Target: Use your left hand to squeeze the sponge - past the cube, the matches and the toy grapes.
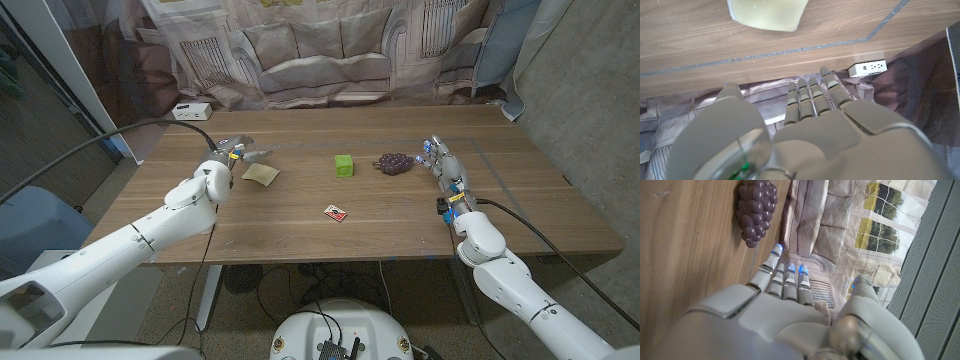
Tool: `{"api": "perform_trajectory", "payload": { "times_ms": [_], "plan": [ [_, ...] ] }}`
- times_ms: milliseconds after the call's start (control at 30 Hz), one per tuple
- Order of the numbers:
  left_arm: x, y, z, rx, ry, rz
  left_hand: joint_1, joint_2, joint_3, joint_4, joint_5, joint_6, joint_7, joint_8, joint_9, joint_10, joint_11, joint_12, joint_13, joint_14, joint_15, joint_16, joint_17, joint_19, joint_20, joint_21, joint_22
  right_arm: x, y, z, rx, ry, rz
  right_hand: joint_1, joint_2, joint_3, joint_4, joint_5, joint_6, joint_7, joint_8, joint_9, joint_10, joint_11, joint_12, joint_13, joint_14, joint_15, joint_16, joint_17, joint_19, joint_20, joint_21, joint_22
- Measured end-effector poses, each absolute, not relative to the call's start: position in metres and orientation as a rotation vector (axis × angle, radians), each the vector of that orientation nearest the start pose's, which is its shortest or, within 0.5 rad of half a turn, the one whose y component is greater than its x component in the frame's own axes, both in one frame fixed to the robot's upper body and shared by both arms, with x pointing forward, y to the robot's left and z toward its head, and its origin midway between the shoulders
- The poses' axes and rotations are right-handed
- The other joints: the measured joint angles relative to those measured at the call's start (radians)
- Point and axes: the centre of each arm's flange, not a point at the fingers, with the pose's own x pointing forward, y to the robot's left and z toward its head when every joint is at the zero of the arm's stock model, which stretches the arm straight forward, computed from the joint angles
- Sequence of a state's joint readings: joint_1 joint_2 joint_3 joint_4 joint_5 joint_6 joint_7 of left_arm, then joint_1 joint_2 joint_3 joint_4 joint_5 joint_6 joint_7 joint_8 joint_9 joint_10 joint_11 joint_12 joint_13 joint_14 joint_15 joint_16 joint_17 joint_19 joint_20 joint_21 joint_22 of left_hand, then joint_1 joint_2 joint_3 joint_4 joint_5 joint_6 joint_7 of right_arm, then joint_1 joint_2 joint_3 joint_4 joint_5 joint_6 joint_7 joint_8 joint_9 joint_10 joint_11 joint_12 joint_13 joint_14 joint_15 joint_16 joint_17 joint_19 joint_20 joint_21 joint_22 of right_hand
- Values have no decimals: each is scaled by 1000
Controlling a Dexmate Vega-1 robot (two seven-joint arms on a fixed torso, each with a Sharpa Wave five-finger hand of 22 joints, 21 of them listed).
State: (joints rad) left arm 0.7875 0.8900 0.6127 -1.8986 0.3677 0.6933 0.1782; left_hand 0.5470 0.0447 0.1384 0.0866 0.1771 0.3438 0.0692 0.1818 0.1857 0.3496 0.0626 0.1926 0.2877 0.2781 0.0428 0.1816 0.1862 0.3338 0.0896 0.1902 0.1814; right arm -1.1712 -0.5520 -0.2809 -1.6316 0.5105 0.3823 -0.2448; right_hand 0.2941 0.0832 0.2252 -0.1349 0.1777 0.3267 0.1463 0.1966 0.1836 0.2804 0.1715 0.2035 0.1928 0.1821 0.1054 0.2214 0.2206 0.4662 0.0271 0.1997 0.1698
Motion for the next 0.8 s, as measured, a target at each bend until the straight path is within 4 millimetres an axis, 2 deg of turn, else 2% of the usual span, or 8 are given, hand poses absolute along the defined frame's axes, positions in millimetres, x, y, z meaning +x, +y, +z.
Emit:
{"api": "perform_trajectory", "payload": {
  "times_ms": [100, 200, 300, 367, 500, 800],
  "plan": [
    [588, 299, 30, 1241, -370, 376, -11, -1, -4, 4, 0, 4, 4, 0, 0, 0, 0, 4, 0, 0, 0, 0, 0, 0, 0, 0, 0, 569, -290, -78, 46, -689, 45, 0, 0, 0, 0, 0, 21, 0, 2, 0, 1, -1, 0, 0, 0, 0, 0, 4, 0, 0, 0, 0],
    [585, 301, 32, 1199, -391, 382, -24, -5, -13, 12, 0, 15, 6, 8, 0, 0, 0, 4, -4, 0, 0, 1, 0, 0, 0, 0, 0, 569, -291, -76, 44, -699, 54, 0, 0, -4, 4, 0, 79, 7, 24, 5, 7, -7, 0, 0, -2, -2, 0, 5, 0, 0, 0, 0],
    [582, 301, 33, 1153, -421, 384, -49, -4, -20, 24, 1, 36, -4, 15, 0, 7, -2, 8, -9, 3, -2, 4, 0, -5, 5, 0, 0, 570, -292, -75, 41, -707, 58, 0, 0, -6, 3, 0, 88, 5, 26, 5, 7, -7, 0, 0, -4, -4, 0, 5, 0, 0, 0, 0],
    [581, 300, 33, 1109, -443, 387, -53, -8, -20, 24, 5, 42, -5, 15, 0, 17, -9, 12, -14, 12, -4, 4, 0, -5, 5, 0, 0, 570, -292, -74, 39, -715, 65, 0, 0, -8, 1, 0, 69, -1, 14, 5, 7, -7, 0, 0, -4, -4, 0, 3, 0, 0, -4, 0],
    [579, 297, 32, 1049, -479, 383, -62, -6, -24, 28, 5, 46, -9, 15, 0, 22, -4, 15, -14, 17, -9, 11, 0, -5, 5, 0, 0, 570, -294, -72, 32, -721, 73, 0, 0, -8, 1, 0, 38, -11, -1, 5, 4, -11, 0, 0, -6, -6, 0, 2, -1, -1, -4, 0],
    [577, 290, 28, 895, -539, 343, -69, -12, -28, 32, 5, 51, -3, 15, 0, 28, -9, 19, -21, 28, -9, 11, 0, -1, 1, 6, 0, 569, -305, -67, 16, -736, 100, -2, -2, -8, 1, 0, 5, -13, -11, 5, -6, -20, -8, 0, -16, -16, -8, 2, -20, -9, -8, 0]
  ]
}}
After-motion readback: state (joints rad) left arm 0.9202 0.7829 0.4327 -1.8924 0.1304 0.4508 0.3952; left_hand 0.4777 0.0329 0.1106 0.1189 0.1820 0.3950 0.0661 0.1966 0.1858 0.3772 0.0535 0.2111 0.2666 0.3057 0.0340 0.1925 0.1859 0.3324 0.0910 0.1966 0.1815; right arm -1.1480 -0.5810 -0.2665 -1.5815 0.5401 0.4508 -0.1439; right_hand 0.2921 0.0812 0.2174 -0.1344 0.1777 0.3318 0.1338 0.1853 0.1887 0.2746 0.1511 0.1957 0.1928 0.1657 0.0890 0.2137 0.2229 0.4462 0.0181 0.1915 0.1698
